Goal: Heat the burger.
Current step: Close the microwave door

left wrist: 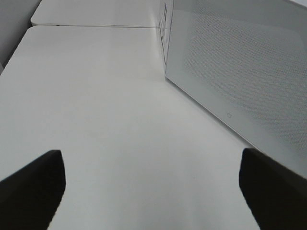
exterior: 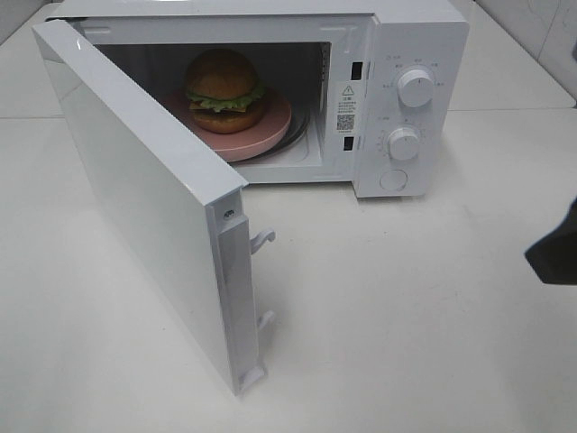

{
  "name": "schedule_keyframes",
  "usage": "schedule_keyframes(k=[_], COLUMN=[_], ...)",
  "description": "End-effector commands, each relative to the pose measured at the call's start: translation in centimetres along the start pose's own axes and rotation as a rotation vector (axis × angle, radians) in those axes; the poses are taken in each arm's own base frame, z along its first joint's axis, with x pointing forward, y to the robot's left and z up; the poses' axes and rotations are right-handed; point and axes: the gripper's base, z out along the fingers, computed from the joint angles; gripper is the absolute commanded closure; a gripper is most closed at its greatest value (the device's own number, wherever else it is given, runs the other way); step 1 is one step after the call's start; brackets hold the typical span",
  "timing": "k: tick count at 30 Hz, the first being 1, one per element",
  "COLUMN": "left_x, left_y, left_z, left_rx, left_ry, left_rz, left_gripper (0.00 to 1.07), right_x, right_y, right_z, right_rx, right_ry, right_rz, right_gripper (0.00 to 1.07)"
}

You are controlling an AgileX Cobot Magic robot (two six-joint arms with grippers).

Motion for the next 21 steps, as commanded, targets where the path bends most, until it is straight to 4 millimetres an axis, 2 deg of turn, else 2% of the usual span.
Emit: schedule_keyframes(k=[1,2,4,11,13,14,16,17,19,21], left_x=[0.2,0.2,0.2,0.2,0.2,0.2,0.2,0.2,0.2,0.2], left_y=[-0.1,-0.1,-0.1,-0.1,-0.1,-0.1,-0.1,-0.1,-0.1,-0.1], left_z=[-0.3,-0.3,-0.3,-0.3,-0.3,-0.3,-0.3,-0.3,-0.3,-0.3], left_rx=[-0.002,-0.002,-0.002,-0.002,-0.002,-0.002,-0.002,-0.002,-0.002,-0.002], left_ry=[-0.029,-0.029,-0.029,-0.029,-0.029,-0.029,-0.029,-0.029,-0.029,-0.029], left_rz=[-0.001,-0.001,-0.001,-0.001,-0.001,-0.001,-0.001,-0.001,-0.001,-0.001], left_gripper=[0.17,0.17,0.17,0.17,0.17,0.17,0.17,0.17,0.17,0.17], right_x=[1.3,1.3,2.7,4.8,6.0,6.0,7.8,7.8,9.5,9.9], right_y=[-0.3,-0.3,-0.5,-0.8,-0.9,-0.9,-1.0,-1.0,-1.1,-1.2], right_z=[-1.2,-1.2,-2.8,-5.1,-6.0,-6.0,-6.4,-6.4,-6.6,-6.7], right_rx=[0.008,0.008,0.014,0.015,0.014,0.014,0.014,0.014,0.026,0.034], right_ry=[0.031,0.031,0.034,-0.007,-0.052,-0.052,-0.097,-0.097,-0.147,-0.163], right_rz=[0.02,0.02,0.027,0.044,0.05,0.05,0.059,0.059,0.09,0.106], right_gripper=[0.33,0.33,0.33,0.33,0.33,0.33,0.33,0.33,0.33,0.33])
